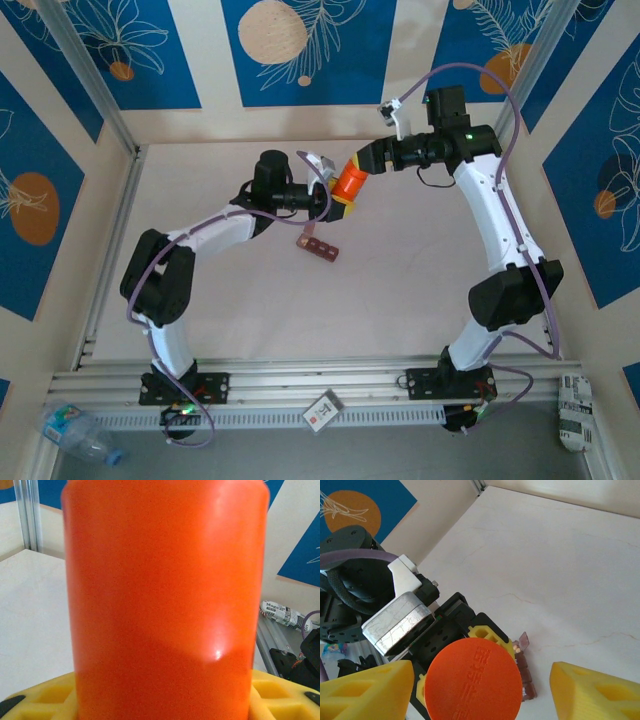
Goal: Sort the pills into containers
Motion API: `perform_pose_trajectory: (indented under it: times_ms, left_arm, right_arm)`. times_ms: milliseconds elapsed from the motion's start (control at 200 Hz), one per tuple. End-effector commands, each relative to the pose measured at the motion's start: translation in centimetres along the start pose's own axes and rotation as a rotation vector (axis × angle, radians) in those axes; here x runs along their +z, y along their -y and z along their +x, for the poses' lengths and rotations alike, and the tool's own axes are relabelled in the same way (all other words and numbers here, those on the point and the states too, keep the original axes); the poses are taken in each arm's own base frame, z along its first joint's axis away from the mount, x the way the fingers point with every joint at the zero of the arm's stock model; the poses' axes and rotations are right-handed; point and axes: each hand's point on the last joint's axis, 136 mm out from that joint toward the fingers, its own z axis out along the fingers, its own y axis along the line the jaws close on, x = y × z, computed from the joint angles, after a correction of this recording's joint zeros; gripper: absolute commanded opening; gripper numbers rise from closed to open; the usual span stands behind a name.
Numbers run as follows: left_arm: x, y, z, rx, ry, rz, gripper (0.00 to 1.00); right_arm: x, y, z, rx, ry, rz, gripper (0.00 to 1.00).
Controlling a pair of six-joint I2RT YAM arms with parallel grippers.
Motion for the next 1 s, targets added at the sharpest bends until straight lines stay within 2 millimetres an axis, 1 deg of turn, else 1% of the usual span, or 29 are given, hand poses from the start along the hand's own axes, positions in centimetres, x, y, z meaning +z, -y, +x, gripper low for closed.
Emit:
perform_pose_trajectory:
  times_ms: [0,315,435,545,675,800,880,995]
  left_arm:
    - [-0.2,0.5,-1.8,0.028,0.027,0.036,0.0]
    - [-0.3,0.5,-2.0,0.03,0.029,0.036,0.0]
    - [-0.3,0.5,-2.0,0.03,0.03,0.035,0.0]
    - [-0.3,0.5,-2.1,0.032,0.03,0.033,0.0]
    - [-0.4,0.4,-2.4,0.047,0.036,0.012,0.0]
    - [-0.8,-0.3,-3.1,0.082,0.048,-0.067,0.0]
    - [-1.0,-0.6,-3.5,0.142,0.054,-0.144,0.0]
    - [-0.9,-0.9,-4.1,0.228,0.06,-0.26,0.0]
  right_arm:
    - [0.7,-0.4,1.2,0.017,-0.039,-0.041,0.69]
    - [1.6,-0.7,2.2,0.029,-0.069,-0.059,0.67]
    - [1.9,-0.6,2.4,0.035,-0.077,-0.059,0.58]
    - [2.1,-0.4,2.5,0.045,-0.081,-0.053,0.45]
    - [2.6,0.1,3.0,0.085,-0.088,-0.031,0.4]
    - [3.4,1.3,3.7,0.161,-0.084,0.022,0.37]
    - [4.1,2.2,4.3,0.231,-0.076,0.055,0.33]
    - [5.6,2.9,5.4,0.318,-0.061,0.11,0.33]
